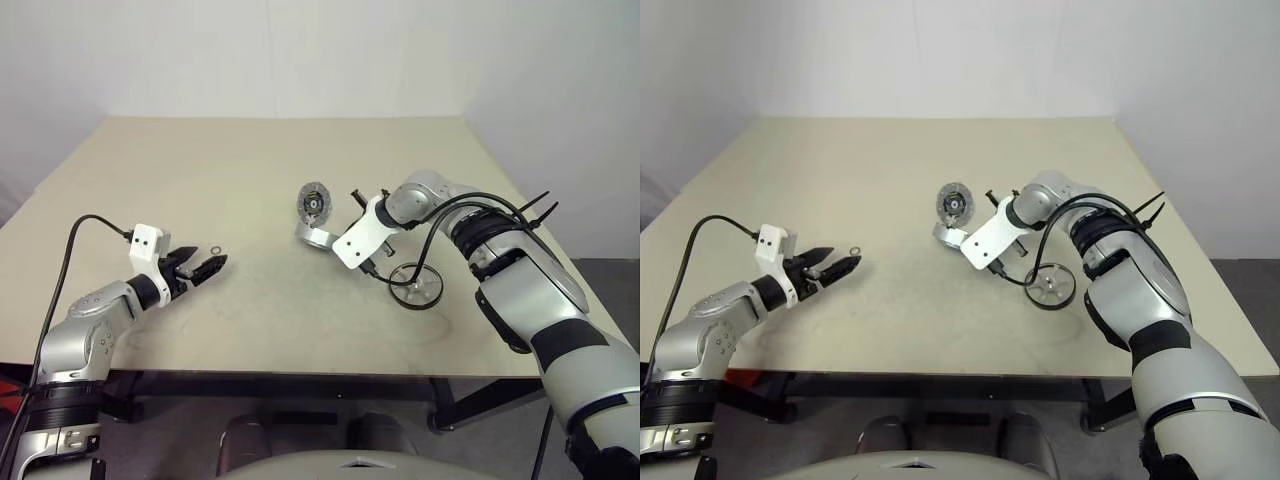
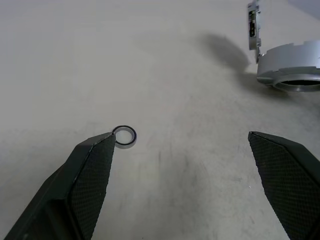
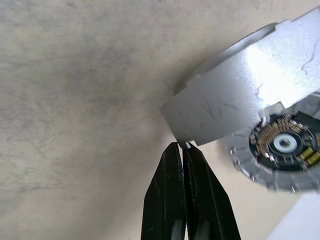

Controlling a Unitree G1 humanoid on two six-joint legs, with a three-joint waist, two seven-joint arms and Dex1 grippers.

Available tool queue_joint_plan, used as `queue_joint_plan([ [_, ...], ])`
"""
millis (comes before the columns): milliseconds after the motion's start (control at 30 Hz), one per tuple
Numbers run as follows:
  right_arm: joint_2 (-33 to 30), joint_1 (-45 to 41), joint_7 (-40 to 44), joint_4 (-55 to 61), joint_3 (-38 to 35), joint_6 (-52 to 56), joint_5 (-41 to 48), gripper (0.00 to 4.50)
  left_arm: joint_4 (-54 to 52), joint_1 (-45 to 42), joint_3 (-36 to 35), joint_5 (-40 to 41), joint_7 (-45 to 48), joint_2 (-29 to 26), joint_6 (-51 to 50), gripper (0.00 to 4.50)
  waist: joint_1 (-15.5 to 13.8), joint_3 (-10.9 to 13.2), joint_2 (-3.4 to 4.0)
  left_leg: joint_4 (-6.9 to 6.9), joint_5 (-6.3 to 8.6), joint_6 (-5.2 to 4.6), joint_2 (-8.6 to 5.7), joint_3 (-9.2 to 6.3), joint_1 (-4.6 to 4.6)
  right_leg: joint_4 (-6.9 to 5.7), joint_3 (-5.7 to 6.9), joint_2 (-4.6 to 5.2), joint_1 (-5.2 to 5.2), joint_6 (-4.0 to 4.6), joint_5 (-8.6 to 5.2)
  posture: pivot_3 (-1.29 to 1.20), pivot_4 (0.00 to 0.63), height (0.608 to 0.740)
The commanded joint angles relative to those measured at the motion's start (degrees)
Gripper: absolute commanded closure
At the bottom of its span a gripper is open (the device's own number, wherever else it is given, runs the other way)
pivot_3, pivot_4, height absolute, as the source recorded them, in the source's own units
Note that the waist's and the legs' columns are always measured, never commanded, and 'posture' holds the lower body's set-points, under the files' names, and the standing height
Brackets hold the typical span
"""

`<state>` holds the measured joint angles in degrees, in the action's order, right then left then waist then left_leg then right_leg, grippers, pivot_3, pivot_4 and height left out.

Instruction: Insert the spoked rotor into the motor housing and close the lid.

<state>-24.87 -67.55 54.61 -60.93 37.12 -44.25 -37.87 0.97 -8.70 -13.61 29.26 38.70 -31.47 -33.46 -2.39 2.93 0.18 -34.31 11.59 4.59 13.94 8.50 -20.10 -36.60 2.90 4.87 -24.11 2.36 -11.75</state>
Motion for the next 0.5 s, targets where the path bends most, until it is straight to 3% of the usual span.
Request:
queue_joint_plan([
  [33, -0.4, -1.8, 0.1, 1.5, -1.0, -0.9, 1.3, 3.56, -1.1, -0.7, -0.6, -0.1, 0.1, -0.3, 1.0, 0.0, 0.0, 0.0, 0.0, 0.0, 0.0, 0.0, 0.0, 0.0, 0.0, 0.0, 0.0, 0.0, 0.0, 0.0, 0.0, 0.0, 0.0, 0.74],
  [133, -0.2, -1.9, 0.3, 1.4, -1.1, -1.0, 1.4, 2.57, -1.1, -0.7, -0.7, -0.2, 0.1, -0.3, 1.0, 0.0, 0.0, 0.0, 0.0, 0.0, 0.0, 0.0, 0.0, 0.0, 0.0, 0.0, 0.0, 0.0, -0.01, 0.0, 0.0, 0.0, 0.0, 0.74],
  [500, -0.3, -1.7, 0.9, 1.6, -1.5, -1.0, 2.2, 2.57, -1.0, -0.5, -0.9, -0.3, 0.0, -0.3, 1.1, 0.0, 0.0, 0.0, 0.0, 0.0, 0.0, 0.0, 0.0, 0.0, 0.0, 0.0, 0.0, 0.0, -0.02, 0.0, 0.0, 0.0, 0.0, 0.74],
])
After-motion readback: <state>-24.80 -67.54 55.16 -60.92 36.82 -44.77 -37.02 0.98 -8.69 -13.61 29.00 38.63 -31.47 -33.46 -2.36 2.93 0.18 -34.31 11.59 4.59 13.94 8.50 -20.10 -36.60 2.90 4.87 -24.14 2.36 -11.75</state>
